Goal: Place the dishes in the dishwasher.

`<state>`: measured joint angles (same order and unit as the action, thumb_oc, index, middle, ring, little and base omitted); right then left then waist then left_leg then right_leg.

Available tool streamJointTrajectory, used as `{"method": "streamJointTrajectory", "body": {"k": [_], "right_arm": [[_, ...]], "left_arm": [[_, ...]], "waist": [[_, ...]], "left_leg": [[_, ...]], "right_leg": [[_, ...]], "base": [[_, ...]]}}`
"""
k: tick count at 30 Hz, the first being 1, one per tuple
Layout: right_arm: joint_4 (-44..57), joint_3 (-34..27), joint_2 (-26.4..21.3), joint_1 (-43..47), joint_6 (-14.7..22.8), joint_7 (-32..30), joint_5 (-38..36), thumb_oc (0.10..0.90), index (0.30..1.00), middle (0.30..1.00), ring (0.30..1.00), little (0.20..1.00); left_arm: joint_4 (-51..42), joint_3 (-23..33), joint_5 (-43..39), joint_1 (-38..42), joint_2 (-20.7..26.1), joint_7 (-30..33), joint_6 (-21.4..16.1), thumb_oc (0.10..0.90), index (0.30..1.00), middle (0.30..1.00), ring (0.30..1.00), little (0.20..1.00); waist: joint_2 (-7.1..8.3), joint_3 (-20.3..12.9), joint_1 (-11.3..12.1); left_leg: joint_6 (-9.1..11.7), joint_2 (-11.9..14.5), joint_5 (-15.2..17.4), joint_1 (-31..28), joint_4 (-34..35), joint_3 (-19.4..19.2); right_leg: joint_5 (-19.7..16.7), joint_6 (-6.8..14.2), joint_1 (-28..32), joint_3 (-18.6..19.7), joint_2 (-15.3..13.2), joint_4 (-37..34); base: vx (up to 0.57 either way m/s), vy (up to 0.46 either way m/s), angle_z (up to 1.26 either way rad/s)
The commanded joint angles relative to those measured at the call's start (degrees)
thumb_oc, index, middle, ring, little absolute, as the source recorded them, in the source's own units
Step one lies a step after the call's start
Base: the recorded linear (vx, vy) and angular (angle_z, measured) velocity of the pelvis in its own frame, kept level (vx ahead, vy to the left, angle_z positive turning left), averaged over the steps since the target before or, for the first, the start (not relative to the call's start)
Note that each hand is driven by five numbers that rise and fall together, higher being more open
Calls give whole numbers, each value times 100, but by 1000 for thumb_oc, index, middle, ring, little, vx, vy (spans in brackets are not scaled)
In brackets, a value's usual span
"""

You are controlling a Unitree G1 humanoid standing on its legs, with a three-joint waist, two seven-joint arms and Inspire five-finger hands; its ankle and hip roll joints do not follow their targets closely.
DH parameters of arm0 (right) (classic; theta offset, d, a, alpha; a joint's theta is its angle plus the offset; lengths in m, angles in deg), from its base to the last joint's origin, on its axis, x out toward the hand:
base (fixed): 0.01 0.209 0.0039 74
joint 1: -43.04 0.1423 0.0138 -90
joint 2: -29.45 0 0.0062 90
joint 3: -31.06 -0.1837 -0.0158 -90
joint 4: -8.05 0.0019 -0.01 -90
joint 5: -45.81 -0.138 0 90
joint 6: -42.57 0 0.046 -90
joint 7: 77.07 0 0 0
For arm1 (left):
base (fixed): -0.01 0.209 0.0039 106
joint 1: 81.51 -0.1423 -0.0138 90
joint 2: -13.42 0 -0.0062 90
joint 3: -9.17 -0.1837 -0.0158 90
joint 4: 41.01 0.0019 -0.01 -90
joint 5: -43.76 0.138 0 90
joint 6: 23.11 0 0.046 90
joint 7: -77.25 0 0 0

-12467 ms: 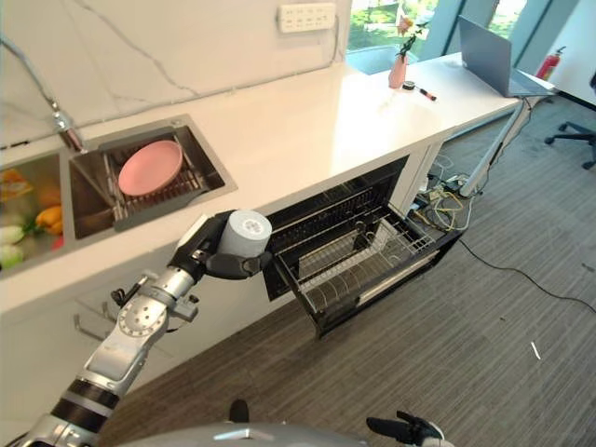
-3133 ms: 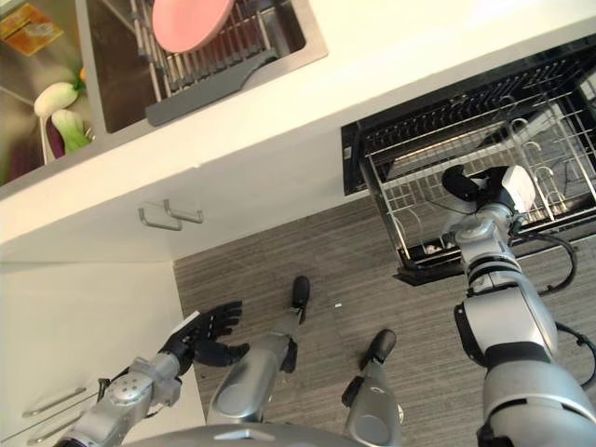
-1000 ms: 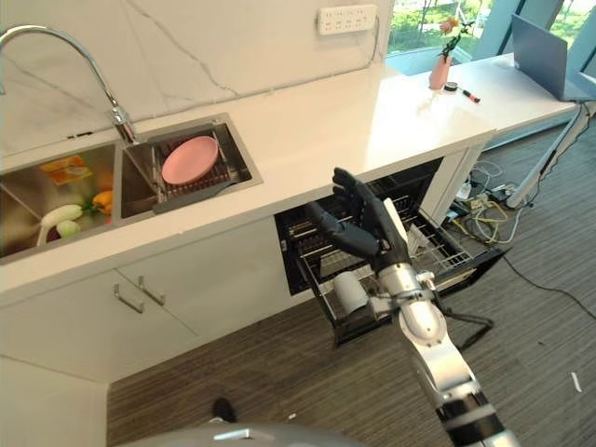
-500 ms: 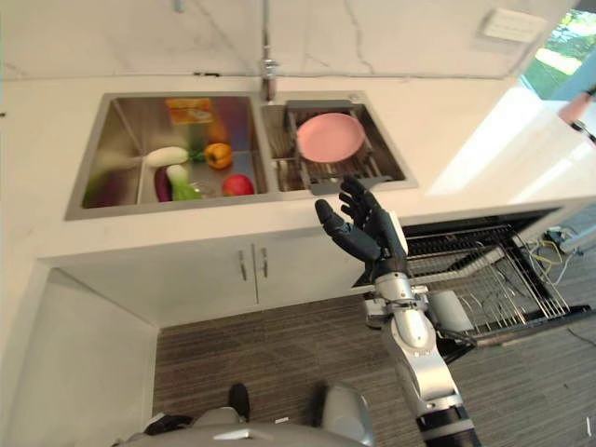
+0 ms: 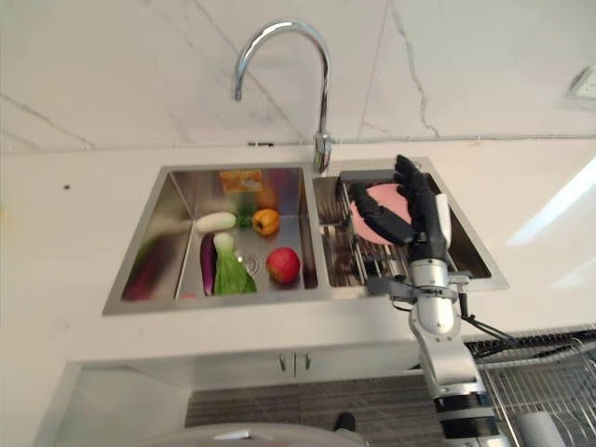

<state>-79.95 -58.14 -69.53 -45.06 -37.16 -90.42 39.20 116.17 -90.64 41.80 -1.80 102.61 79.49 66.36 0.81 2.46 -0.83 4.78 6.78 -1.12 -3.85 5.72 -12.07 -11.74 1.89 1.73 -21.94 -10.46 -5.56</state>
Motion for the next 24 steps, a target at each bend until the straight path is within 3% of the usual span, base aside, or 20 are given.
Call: {"method": "streamJointTrajectory", "body": {"k": [1, 11, 18, 20, 23, 24], "right_arm": [[723, -283, 14, 343, 510, -24, 297, 800, 900, 900, 900, 900], [812, -353, -106, 285, 562, 2, 294, 800, 900, 900, 900, 900], [826, -517, -202, 173, 581, 75, 288, 800, 900, 900, 900, 900], [744, -558, -276, 279, 548, 107, 373, 800, 900, 900, 900, 900], [746, -588, -370, 354, 528, 197, 365, 800, 900, 900, 900, 900], [750, -663, -424, 352, 517, 230, 357, 800, 900, 900, 900, 900]], "left_arm": [[193, -270, -229, 703, -497, -154, -235, 800, 900, 900, 900, 900], [456, -109, -321, 659, -598, -190, -189, 800, 900, 900, 900, 900], [387, -169, -321, 663, -623, -211, -215, 800, 900, 900, 900, 900], [391, -131, -403, 667, -633, -203, -230, 800, 900, 900, 900, 900], [388, -43, -511, 716, -561, -199, -229, 800, 900, 900, 900, 900], [325, -108, -520, 757, -525, -213, -241, 800, 900, 900, 900, 900]], "waist": [[139, -126, 40], [-30, -199, -54], [-36, -187, -116], [10, -77, -112], [39, 14, -16], [40, 125, -83]], "left_leg": [[-132, 113, 387, -576, -72, -101], [-21, 250, 372, -696, -72, -262], [-32, 224, 384, -670, -72, -227], [-112, 126, 401, -660, -72, -271], [-193, 54, 434, -588, -127, -260], [-211, 82, 426, -506, -218, -127]], "right_leg": [[517, 966, -18, 139, -241, 137], [666, 868, 63, 226, -57, 68], [688, 855, 68, 257, -26, 80], [496, 950, -114, 284, -106, 192], [344, 1144, -337, 574, -352, 595], [303, 1210, -474, 988, -406, 1013]], "base": [[107, -112, -61], [52, -43, -24], [0, 13, -1], [-73, 83, -10], [-85, 14, -43], [-122, -63, -38]]}}
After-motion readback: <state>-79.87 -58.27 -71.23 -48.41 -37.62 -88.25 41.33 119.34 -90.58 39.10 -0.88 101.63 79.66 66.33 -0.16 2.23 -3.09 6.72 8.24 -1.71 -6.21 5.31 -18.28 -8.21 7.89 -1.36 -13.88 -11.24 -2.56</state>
